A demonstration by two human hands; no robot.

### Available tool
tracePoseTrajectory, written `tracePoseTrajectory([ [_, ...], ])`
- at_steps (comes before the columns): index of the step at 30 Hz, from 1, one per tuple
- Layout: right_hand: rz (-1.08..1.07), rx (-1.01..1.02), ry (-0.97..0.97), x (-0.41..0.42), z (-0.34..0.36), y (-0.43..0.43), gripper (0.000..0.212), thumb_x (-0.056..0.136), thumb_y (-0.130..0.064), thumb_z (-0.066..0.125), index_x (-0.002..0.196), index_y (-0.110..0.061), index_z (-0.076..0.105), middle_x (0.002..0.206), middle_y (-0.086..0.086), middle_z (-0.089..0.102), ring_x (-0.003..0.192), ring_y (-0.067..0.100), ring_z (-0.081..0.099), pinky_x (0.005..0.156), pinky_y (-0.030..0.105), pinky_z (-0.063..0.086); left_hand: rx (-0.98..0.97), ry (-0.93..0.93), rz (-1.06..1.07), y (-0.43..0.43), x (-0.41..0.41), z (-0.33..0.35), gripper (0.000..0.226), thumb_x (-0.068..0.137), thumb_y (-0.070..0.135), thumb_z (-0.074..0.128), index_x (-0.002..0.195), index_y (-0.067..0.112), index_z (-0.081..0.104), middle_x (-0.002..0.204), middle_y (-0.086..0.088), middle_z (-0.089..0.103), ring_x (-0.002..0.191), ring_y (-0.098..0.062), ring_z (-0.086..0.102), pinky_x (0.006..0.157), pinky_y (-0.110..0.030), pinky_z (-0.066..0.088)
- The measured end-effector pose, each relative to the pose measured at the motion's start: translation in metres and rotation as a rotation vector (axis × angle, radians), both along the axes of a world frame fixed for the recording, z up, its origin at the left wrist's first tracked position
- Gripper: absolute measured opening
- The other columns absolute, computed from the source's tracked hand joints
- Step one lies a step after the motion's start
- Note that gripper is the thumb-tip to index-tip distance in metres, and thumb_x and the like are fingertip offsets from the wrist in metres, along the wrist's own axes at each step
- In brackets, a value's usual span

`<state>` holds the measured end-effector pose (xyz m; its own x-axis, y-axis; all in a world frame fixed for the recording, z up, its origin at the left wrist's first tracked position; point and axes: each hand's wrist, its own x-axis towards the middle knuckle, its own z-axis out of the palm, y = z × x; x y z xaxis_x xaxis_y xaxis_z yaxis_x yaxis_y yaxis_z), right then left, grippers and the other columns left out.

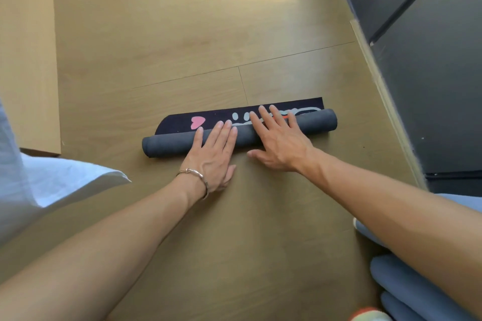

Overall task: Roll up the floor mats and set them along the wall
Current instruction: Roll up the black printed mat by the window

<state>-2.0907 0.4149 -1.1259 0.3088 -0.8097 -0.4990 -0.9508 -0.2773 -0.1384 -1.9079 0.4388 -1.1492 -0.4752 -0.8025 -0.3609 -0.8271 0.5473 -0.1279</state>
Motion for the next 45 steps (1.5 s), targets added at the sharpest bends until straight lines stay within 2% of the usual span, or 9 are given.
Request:
tracePoseTrajectory([
  [5, -0.016, -0.142, -0.109, 0.011, 0.005, 0.022, 0.069, 0.096, -0.042, 0.045, 0.15, -0.013, 0.013, 0.158, 0.012, 0.009, 0.147, 0.03, -0.001, 0.117, 0.049, 0.004, 0.137, 0.036, 0.057, -0.049, -0.005, 0.006, 0.074, 0.096, 0.048, 0.032, 0.15, 0.011, -0.002, 0.159, -0.003, 0.0, 0.146, -0.018, -0.001, 0.115, -0.051, 0.006],
  [15, 0.003, 0.127, -0.026, 0.014, 0.009, -0.021, 0.082, 0.096, -0.048, 0.043, 0.152, -0.013, -0.007, 0.159, 0.009, -0.013, 0.146, 0.025, -0.016, 0.117, 0.043, -0.003, 0.331, 0.03, 0.272, -0.084, -0.016, 0.005, 0.092, 0.089, 0.06, 0.043, 0.15, 0.016, -0.01, 0.159, -0.001, -0.009, 0.146, -0.02, -0.004, 0.112, -0.058, 0.004],
  [23, -0.014, 0.166, -0.065, 0.011, 0.015, -0.015, 0.076, 0.097, -0.039, 0.045, 0.152, -0.012, 0.0, 0.16, 0.008, -0.009, 0.146, 0.026, -0.012, 0.117, 0.042, 0.002, 0.182, 0.07, 0.186, -0.065, -0.014, 0.011, 0.072, 0.093, 0.038, 0.047, 0.148, 0.01, 0.01, 0.146, -0.01, 0.031, 0.133, -0.027, 0.031, 0.11, -0.047, 0.022],
  [28, -0.404, -0.2, -0.51, -0.008, 0.024, 0.007, 0.032, 0.096, -0.03, 0.048, 0.12, -0.011, 0.056, 0.121, 0.008, 0.05, 0.112, 0.022, 0.047, 0.095, 0.034, 0.042, 0.28, 0.188, 0.318, -0.051, -0.025, 0.023, 0.058, 0.081, 0.042, 0.065, 0.128, 0.016, 0.045, 0.119, -0.011, 0.048, 0.109, -0.032, 0.051, 0.088, -0.04, 0.046],
  [31, -0.687, -0.165, -0.535, -0.022, 0.023, 0.018, 0.038, 0.096, -0.043, 0.044, 0.12, -0.014, 0.049, 0.11, 0.003, 0.051, 0.099, 0.021, 0.051, 0.081, 0.032, 0.04, 0.173, 0.253, 0.422, -0.043, -0.051, 0.038, 0.052, 0.083, 0.044, 0.065, 0.119, 0.011, 0.047, 0.117, -0.012, 0.049, 0.109, -0.032, 0.051, 0.084, -0.039, 0.044],
  [34, -1.044, 0.117, -0.736, -0.024, 0.019, 0.006, 0.063, 0.09, -0.062, 0.038, 0.137, -0.019, 0.033, 0.127, 0.004, 0.052, 0.111, 0.026, 0.055, 0.095, 0.039, 0.043, 0.097, 0.361, 0.546, -0.039, -0.094, 0.057, 0.051, 0.084, 0.043, 0.064, 0.116, 0.008, 0.045, 0.117, -0.012, 0.049, 0.109, -0.032, 0.052, 0.079, -0.04, 0.042],
  [37, -1.276, 0.148, -0.91, -0.031, 0.021, -0.013, 0.076, 0.082, -0.069, 0.046, 0.133, -0.012, 0.039, 0.122, 0.004, 0.058, 0.108, 0.026, 0.058, 0.096, 0.044, 0.047, 0.124, 0.53, 0.55, -0.031, -0.136, 0.068, 0.033, 0.088, 0.027, 0.055, 0.116, 0.011, 0.047, 0.113, -0.01, 0.047, 0.104, -0.03, 0.053, 0.076, -0.039, 0.042],
  [41, -1.375, 0.135, -1.035, -0.086, 0.029, -0.024, 0.059, 0.077, -0.056, 0.069, 0.111, -0.01, 0.054, 0.095, 0.005, 0.064, 0.084, 0.02, 0.064, 0.078, 0.034, 0.054, 0.395, 0.841, 0.483, -0.026, -0.169, 0.075, 0.033, 0.081, 0.014, 0.051, 0.114, 0.012, 0.052, 0.113, -0.009, 0.057, 0.103, -0.028, 0.055, 0.085, -0.036, 0.048],
  [45, -1.323, 0.073, -0.846, -0.127, 0.026, -0.026, 0.067, 0.068, -0.038, 0.077, 0.123, -0.017, 0.045, 0.101, 0.003, 0.063, 0.085, 0.019, 0.063, 0.068, 0.031, 0.053, 0.819, 1.157, 0.612, -0.022, -0.188, 0.082, 0.058, 0.086, -0.004, 0.046, 0.141, 0.01, 0.033, 0.138, -0.003, 0.049, 0.123, -0.012, 0.048, 0.091, -0.014, 0.041],
])
